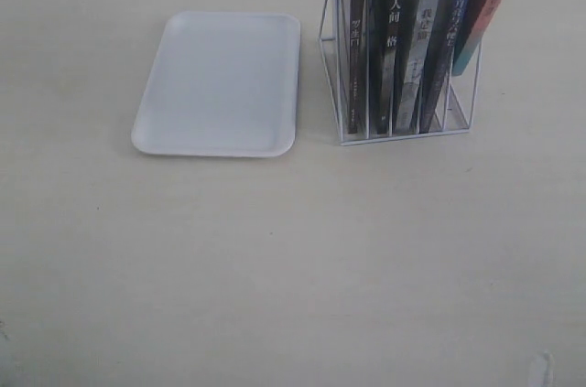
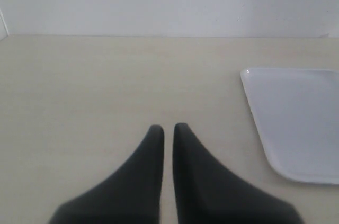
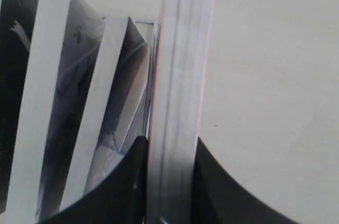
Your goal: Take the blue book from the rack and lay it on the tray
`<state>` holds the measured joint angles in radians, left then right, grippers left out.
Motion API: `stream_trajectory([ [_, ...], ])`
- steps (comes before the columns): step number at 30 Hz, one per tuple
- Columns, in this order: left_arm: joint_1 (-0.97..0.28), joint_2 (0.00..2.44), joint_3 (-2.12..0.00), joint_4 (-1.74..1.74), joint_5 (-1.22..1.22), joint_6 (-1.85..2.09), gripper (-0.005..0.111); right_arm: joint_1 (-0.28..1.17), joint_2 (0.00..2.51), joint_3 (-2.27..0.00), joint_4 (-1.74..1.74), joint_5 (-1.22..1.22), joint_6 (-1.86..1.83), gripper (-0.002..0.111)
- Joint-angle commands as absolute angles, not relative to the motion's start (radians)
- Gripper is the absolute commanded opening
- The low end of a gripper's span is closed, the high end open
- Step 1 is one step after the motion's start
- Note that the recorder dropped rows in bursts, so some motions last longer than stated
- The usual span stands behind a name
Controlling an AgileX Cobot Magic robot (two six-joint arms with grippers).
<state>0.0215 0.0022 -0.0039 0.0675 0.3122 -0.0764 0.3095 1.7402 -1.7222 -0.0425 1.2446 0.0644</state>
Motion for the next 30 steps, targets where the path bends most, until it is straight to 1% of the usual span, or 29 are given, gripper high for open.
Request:
stream_trajectory([
  [1,0.013,0.0,0.0,0.069,0.306,-0.074,0.006,0.31,1.762,-1.732,-0.031,1.221,0.068,0.0],
  [15,0.013,0.0,0.0,0.069,0.306,-0.074,0.006,0.31,1.791,-1.732,-0.031,1.221,0.068,0.0],
  [21,0.013,0.0,0.0,0.069,0.306,-0.074,0.006,0.31,1.791,-1.674,-0.044,1.221,0.052,0.0],
  [30,0.013,0.0,0.0,0.069,0.306,-0.074,0.006,0.31,1.789,-1.674,-0.051,1.221,0.052,0.0],
])
